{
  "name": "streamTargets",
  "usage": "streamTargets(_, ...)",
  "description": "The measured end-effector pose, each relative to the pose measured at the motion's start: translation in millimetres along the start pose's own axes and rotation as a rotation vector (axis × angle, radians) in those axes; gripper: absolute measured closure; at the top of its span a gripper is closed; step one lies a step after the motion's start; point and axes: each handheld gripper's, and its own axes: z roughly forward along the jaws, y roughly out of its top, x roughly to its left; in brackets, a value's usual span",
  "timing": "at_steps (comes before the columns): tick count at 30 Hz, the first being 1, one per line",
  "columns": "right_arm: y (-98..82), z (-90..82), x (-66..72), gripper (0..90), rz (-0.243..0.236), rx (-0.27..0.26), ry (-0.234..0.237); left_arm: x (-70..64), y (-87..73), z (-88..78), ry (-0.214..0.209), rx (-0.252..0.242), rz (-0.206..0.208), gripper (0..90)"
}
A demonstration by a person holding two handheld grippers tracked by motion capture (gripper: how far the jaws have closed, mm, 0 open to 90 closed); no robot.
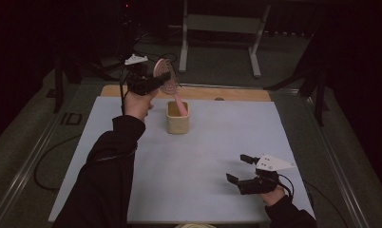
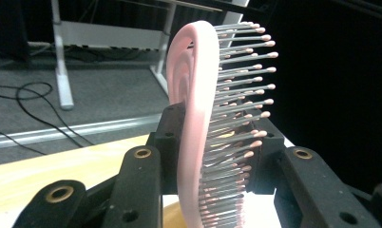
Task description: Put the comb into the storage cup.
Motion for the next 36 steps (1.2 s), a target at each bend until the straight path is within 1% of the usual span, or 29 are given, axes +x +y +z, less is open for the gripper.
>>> streamTargets(3,-0.1,-0.2,-0.1,10.3,0.008,0.001,-0.004,1.0,-3.2,3.6,0.002,0.011,-0.001,65.3)
streamTargets(4,0.0,-0.4,-0.4,10.3,0.006,0.0,-0.004,1.7,-4.2,4.5,0.001,0.012,-0.006,65.4)
streamTargets(7,-0.1,-0.5,-0.6,10.3,0.006,-0.001,-0.002,3.7,-7.9,7.6,0.006,0.017,-0.002,65.3)
streamTargets(18,-0.4,-0.2,-0.8,10.3,0.008,0.003,0.001,13.4,-20.9,17.5,0.008,0.031,-0.029,65.3)
streamTargets(21,-0.5,-0.3,-1.2,10.3,0.005,0.004,0.001,16.8,-25.0,20.5,0.011,0.038,-0.044,65.3)
streamTargets(24,-0.8,0.1,-1.1,10.3,0.008,0.007,0.005,19.3,-28.4,22.7,0.01,0.042,-0.047,65.3)
streamTargets(30,-1.0,0.1,-1.4,10.3,0.01,0.007,0.006,23.9,-35.0,27.1,0.003,0.056,-0.071,65.3)
streamTargets(32,-1.1,0.0,-1.4,10.2,0.005,0.008,0.007,26.7,-37.7,28.8,0.008,0.063,-0.073,65.3)
streamTargets(34,-1.2,0.4,-1.4,10.3,0.006,0.008,0.009,29.5,-40.3,30.1,0.002,0.063,-0.095,65.3)
streamTargets(36,-1.3,0.6,-1.3,10.3,0.008,0.007,0.01,31.0,-42.5,31.2,0.001,0.064,-0.101,65.3)
